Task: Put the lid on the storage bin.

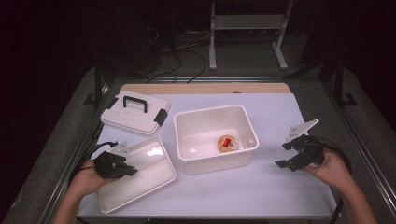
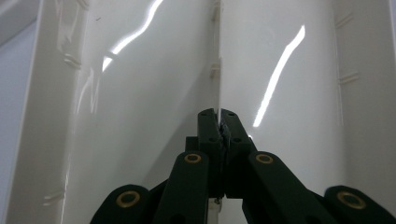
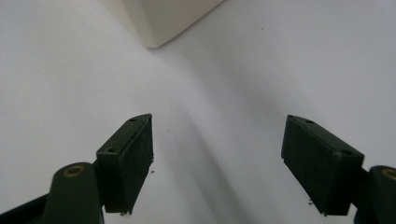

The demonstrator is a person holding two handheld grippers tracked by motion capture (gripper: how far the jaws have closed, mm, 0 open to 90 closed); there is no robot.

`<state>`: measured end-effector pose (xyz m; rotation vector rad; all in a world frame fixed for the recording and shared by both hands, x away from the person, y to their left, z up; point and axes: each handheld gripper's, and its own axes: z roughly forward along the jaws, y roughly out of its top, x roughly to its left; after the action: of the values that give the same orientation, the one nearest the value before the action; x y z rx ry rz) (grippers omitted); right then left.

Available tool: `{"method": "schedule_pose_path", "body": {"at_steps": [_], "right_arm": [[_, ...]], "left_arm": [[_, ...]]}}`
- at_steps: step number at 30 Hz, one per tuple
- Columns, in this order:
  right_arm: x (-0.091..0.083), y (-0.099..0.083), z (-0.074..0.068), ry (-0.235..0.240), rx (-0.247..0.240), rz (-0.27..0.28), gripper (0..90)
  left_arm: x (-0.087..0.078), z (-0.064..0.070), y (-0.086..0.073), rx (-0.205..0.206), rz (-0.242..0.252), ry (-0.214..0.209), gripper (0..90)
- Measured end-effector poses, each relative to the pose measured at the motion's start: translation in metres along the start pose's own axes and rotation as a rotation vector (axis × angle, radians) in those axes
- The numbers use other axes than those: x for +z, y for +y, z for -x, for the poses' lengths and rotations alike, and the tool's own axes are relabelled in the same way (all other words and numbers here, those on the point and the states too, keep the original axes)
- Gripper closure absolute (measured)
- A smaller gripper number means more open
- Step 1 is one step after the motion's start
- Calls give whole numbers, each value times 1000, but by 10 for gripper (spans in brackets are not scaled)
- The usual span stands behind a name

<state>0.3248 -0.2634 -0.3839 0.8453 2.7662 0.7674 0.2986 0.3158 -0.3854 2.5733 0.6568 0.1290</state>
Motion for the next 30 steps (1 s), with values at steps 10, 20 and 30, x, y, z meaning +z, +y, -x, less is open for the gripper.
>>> {"method": "schedule_pose_path", "body": {"at_steps": [10, 20, 30], "right_arm": [[6, -6, -3, -13, 10, -3, 240], [11, -8, -11, -21, -6, -6, 240], [15, -12, -15, -14, 11, 23, 240]], "left_arm": [[-37, 1, 0, -4, 49, 18, 890], [-72, 5, 19, 18, 94, 24, 890], [-92, 13, 58, 88, 123, 11, 890]]}}
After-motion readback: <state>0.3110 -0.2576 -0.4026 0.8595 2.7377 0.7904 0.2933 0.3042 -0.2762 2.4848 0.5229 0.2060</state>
